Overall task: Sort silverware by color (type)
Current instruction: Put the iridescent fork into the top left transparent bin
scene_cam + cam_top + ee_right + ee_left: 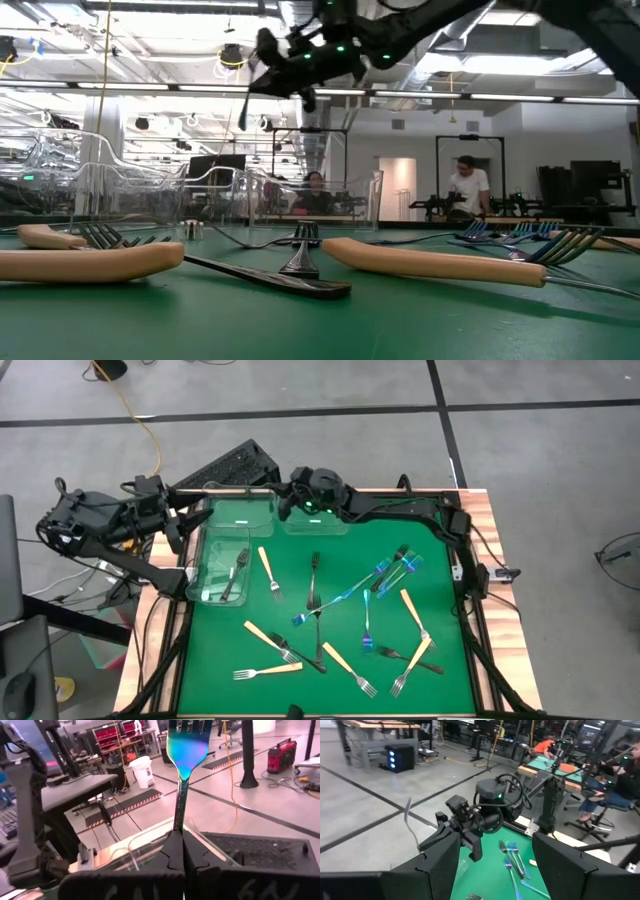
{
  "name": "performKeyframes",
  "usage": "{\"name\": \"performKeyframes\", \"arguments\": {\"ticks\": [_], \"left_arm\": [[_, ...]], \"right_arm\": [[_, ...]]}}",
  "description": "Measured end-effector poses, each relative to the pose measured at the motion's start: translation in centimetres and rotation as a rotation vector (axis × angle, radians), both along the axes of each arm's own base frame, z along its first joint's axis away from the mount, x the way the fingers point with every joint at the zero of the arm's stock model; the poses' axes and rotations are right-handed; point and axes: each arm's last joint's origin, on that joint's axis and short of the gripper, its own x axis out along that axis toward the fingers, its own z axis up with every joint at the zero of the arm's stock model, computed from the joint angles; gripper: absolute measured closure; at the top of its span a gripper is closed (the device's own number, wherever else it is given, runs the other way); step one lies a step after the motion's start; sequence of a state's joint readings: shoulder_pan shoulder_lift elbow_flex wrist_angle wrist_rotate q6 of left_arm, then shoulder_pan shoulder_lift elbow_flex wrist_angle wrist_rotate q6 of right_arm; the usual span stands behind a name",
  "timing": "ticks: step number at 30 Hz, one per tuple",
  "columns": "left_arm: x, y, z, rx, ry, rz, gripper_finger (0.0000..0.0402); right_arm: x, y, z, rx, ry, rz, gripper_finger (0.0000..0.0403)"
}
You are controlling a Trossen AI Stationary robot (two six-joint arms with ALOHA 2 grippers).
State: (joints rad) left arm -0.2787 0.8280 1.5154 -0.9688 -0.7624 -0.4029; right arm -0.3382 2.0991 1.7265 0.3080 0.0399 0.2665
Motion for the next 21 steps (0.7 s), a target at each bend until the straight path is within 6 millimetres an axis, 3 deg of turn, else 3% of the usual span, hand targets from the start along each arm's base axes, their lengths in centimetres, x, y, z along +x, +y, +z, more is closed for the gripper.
{"name": "performKeyframes", "arguments": {"ticks": [4, 11, 16, 21], "left_arm": [[0.0, 0.0, 0.0, 0.001, -0.002, 0.013, 0.0168], [0.0, 0.0, 0.0, 0.002, -0.002, 0.014, 0.0168], [0.0, 0.1, 0.0, 0.008, -0.002, 0.032, 0.0168], [-0.1, 0.1, 0.0, 0.009, -0.002, 0.035, 0.0168]], "right_arm": [[2.6, -0.9, 0.5, -0.032, 0.032, 0.043, 0.0402], [6.6, -2.3, -0.5, -0.087, 0.143, 0.103, 0.0402], [6.9, -2.5, -2.7, -0.098, 0.17, 0.103, 0.0402], [6.9, -2.4, -3.6, -0.142, 0.254, 0.12, 0.0402]]}}
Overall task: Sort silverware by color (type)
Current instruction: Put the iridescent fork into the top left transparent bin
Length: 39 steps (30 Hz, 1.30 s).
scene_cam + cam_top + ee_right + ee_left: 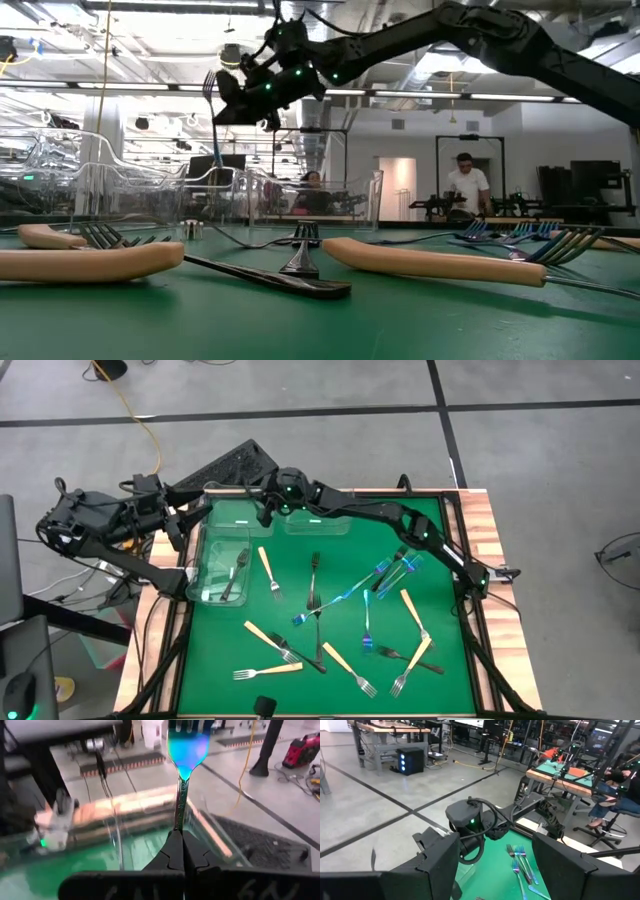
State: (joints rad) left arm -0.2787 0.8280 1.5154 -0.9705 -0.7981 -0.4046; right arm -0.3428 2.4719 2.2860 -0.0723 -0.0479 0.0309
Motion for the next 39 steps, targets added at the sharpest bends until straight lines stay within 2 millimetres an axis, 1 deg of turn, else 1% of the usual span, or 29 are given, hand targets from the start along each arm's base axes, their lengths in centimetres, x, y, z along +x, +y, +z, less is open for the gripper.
{"name": "performKeyframes", "arguments": {"ticks": [3, 7, 11, 18, 32, 34, 37, 39], "left_arm": [[0.0, 0.0, 0.0, 0.001, 0.003, -0.001, 0.0168], [0.0, 0.0, 0.0, 0.002, 0.005, 0.0, 0.0168], [0.0, 0.0, -0.1, 0.006, 0.008, -0.001, 0.0168], [0.0, 0.0, -0.1, 0.018, 0.015, -0.002, 0.0168], [0.0, 0.0, -0.1, 0.019, 0.017, -0.001, 0.0168], [0.0, 0.0, -0.1, 0.019, 0.017, -0.002, 0.0168], [0.0, 0.0, -0.1, 0.02, 0.019, -0.002, 0.0168], [0.0, 0.0, -0.1, 0.02, 0.02, -0.001, 0.0168]], "right_arm": [[0.1, 0.3, -0.6, -0.02, 0.04, 0.015, 0.0402], [0.2, 0.9, -0.8, -0.086, 0.094, 0.018, 0.0402], [0.3, 1.2, -0.9, -0.11, 0.112, 0.02, 0.0402], [0.1, 1.1, -1.3, -0.1, 0.158, 0.016, 0.0402], [0.1, 1.1, -1.4, -0.1, 0.158, 0.017, 0.0401], [0.7, 0.9, -2.6, -0.101, 0.137, 0.014, 0.0401], [0.8, 1.0, -4.5, -0.044, 0.186, 0.006, 0.0401], [1.2, 1.1, -5.2, -0.044, 0.178, 0.008, 0.0401]]}}
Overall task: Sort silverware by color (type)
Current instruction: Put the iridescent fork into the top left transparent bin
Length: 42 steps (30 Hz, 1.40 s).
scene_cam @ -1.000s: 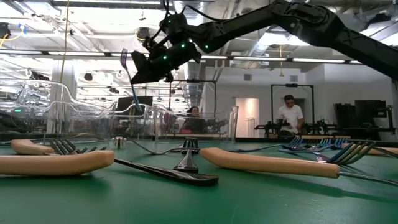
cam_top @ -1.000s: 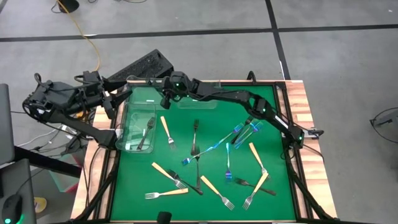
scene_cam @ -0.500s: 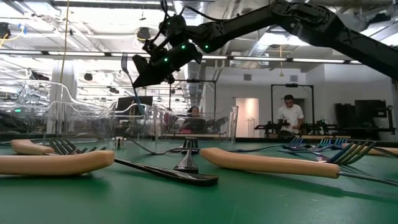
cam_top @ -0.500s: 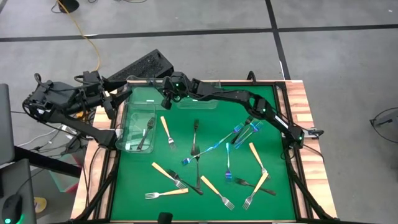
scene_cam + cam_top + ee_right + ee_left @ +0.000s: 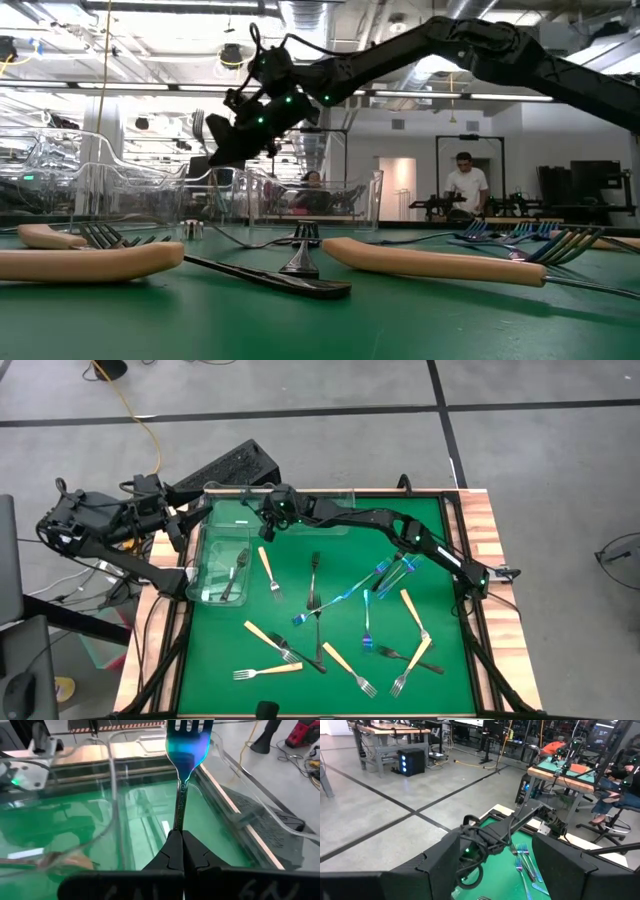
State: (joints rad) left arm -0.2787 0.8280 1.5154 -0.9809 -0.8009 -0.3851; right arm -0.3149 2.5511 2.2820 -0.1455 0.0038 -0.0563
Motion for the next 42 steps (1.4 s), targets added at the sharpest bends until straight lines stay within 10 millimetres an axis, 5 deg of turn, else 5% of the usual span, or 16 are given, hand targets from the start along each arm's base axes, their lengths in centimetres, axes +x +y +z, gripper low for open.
{"name": "performKeyframes", "arguments": {"ticks": [42], "left_arm": [[-0.1, 0.0, -0.3, 0.008, 0.038, 0.001, 0.0168]], "right_arm": [[-0.3, 0.0, -1.0, 0.024, 0.086, 0.002, 0.039]]}}
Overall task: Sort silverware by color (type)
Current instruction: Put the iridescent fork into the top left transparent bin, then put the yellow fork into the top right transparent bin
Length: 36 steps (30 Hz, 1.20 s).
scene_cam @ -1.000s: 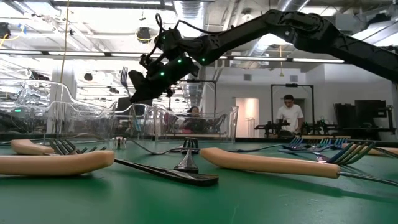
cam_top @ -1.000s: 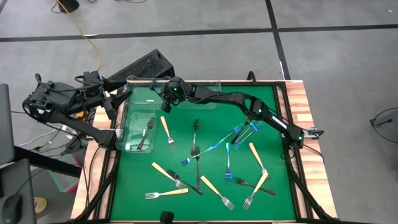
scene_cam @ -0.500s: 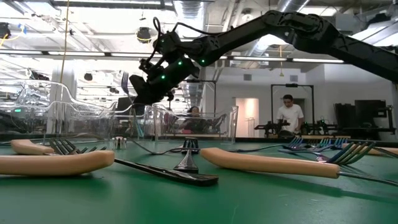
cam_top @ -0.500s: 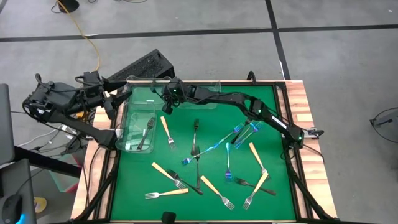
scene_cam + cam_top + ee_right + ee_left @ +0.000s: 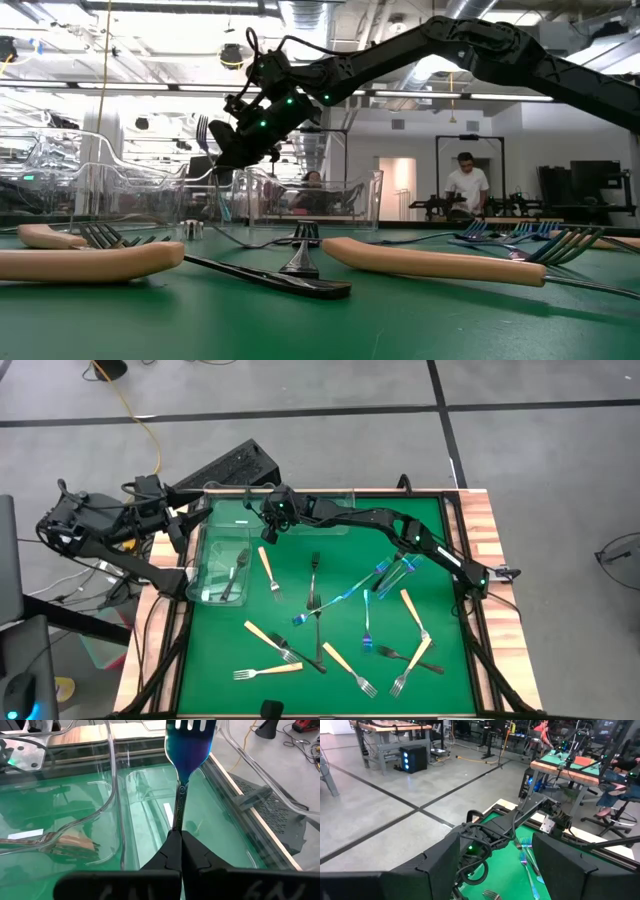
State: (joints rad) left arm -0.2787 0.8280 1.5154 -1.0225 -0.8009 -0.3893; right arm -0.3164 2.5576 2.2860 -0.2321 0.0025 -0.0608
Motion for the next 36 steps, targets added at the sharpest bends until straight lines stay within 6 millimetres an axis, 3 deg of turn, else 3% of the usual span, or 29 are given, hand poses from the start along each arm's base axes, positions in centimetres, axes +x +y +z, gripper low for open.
{"name": "performKeyframes", "arguments": {"ticks": [29, 33, 36], "left_arm": [[0.0, 0.0, -0.2, 0.002, 0.018, -0.008, 0.0168], [0.0, 0.0, -0.2, 0.003, 0.018, -0.008, 0.0168], [0.0, 0.0, -0.2, 0.009, 0.022, -0.009, 0.0168]], "right_arm": [[0.1, 0.0, 0.3, -0.004, -0.02, 0.004, 0.0331], [0.2, 0.0, 2.7, -0.026, -0.058, 0.009, 0.0331], [-1.0, 0.0, 6.2, -0.049, -0.106, 0.005, 0.0331]]}}
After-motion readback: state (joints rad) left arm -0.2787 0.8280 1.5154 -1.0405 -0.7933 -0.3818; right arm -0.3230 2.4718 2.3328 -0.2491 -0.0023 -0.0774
